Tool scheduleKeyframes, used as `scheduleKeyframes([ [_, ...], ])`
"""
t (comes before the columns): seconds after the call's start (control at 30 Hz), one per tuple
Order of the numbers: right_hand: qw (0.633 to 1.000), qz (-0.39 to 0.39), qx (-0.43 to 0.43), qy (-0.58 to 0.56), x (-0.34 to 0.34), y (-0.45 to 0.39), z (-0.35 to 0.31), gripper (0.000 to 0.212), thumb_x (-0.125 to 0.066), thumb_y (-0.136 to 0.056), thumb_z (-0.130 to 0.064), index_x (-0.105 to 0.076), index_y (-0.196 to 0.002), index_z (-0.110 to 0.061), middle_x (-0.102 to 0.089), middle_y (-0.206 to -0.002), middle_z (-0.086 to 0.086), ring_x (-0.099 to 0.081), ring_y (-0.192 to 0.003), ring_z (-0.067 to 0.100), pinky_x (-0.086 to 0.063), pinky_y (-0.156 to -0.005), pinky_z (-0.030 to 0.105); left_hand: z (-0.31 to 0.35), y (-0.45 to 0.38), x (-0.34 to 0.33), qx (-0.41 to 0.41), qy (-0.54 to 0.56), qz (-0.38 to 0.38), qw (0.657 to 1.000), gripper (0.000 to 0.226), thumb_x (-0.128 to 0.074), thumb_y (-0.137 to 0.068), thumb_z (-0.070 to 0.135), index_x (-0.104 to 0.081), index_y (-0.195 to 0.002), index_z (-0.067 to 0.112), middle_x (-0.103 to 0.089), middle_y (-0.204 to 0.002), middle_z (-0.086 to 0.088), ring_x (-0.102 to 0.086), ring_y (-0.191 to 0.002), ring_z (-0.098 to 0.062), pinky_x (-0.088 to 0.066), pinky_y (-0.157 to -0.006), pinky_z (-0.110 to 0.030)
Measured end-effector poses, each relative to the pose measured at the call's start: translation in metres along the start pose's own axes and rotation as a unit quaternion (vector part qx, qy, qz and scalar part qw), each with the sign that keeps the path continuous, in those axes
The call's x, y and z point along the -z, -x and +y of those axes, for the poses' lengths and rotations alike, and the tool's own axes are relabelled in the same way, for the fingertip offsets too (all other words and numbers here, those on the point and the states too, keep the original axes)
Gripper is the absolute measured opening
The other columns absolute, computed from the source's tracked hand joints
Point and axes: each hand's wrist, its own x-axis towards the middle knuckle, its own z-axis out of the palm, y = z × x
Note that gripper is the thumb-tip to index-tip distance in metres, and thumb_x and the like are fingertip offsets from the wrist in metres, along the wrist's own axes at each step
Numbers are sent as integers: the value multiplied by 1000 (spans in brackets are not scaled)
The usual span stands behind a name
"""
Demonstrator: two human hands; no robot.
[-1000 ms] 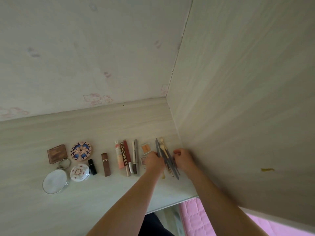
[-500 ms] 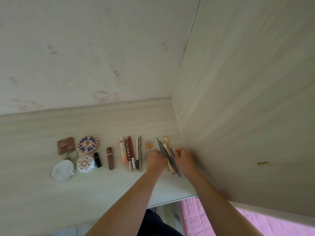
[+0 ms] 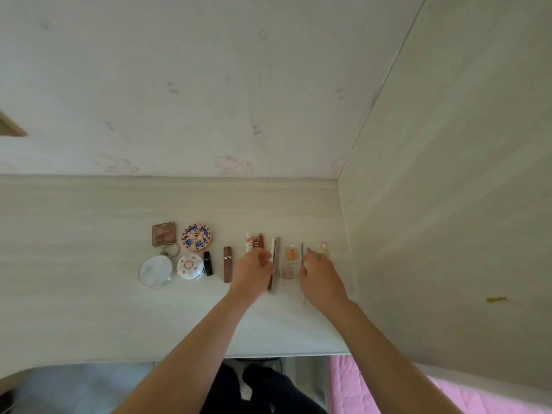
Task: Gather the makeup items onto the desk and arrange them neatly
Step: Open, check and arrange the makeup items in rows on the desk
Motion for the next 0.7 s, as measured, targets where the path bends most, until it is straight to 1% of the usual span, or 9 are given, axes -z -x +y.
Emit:
scheduleKeyframes([
  [0.1, 999, 7, 35, 28, -5, -1, -26, 31, -43, -96, -21, -50, -123, -10, -53, -123, 10, -50, -114, 29, -42, -93, 38, -17, 0, 29, -4, -21, 31, 999, 21, -51, -88, 14, -63, -104, 22, -64, -97, 3, -61, -79, -12, -41, -59, -20],
  [0.2, 997, -2, 62, 52, -13, -5, -55, 31, -41, -97, -20, -47, -126, -10, -52, -124, 8, -48, -115, 26, -42, -92, 36, -36, 3, 59, -8, -30, 57, 998, 20, -48, -91, 15, -62, -102, 23, -66, -86, 5, -63, -72, -14, -46, -56, -25],
  [0.3, 996, -25, 73, 50, -23, -6, -84, 33, -41, -98, -22, -44, -130, -11, -47, -129, 8, -46, -117, 26, -44, -89, 37, -57, 3, 87, -29, -52, 91, 994, 19, -48, -92, 15, -63, -102, 23, -65, -87, 5, -61, -81, -15, -51, -65, -30],
  [0.37, 995, -26, 82, 58, -34, -6, -104, 36, -39, -98, -21, -42, -133, -12, -45, -133, 8, -45, -120, 27, -44, -92, 38, -73, -1, 105, -42, -69, 103, 991, 20, -48, -93, 15, -63, -103, 23, -63, -89, 6, -60, -83, -14, -50, -65, -29],
  [0.4, 994, -22, 85, 62, -40, -6, -114, 35, -40, -98, -20, -43, -132, -12, -45, -135, 8, -44, -121, 27, -43, -94, 37, -83, -4, 114, -48, -74, 104, 991, 19, -49, -93, 14, -63, -103, 22, -63, -88, 7, -60, -82, -13, -48, -64, -27],
  [0.47, 993, -23, 87, 73, -54, -3, -134, 35, -41, -97, -18, -42, -131, -12, -44, -135, 7, -44, -122, 26, -42, -94, 35, -95, -10, 131, -57, -82, 106, 989, 17, -52, -92, 13, -63, -99, 23, -62, -85, 9, -59, -80, -11, -41, -62, -17],
  [0.5, 993, -23, 87, 76, -63, -1, -145, 37, -42, -97, -18, -40, -133, -11, -43, -135, 7, -42, -123, 26, -42, -95, 35, -103, -14, 142, -67, -87, 106, 988, 15, -54, -91, 12, -63, -96, 24, -63, -84, 10, -60, -79, -11, -40, -62, -16],
  [0.6, 994, -11, 83, 65, -90, 5, -179, 38, -45, -95, -17, -41, -133, -9, -39, -140, 10, -37, -130, 27, -39, -102, 33, -123, -24, 173, -104, -108, 96, 984, 11, -59, -87, 12, -65, -92, 19, -64, -84, 6, -61, -77, -17, -47, -66, -27],
  [0.7, 999, -10, 32, 41, -113, 14, -209, 37, -48, -94, -16, -45, -130, -9, -45, -135, 8, -36, -130, 28, -37, -104, 33, -146, -36, 202, -111, -114, 73, 985, 12, -60, -85, 11, -66, -94, 14, -65, -89, 1, -59, -79, -20, -47, -70, -30],
])
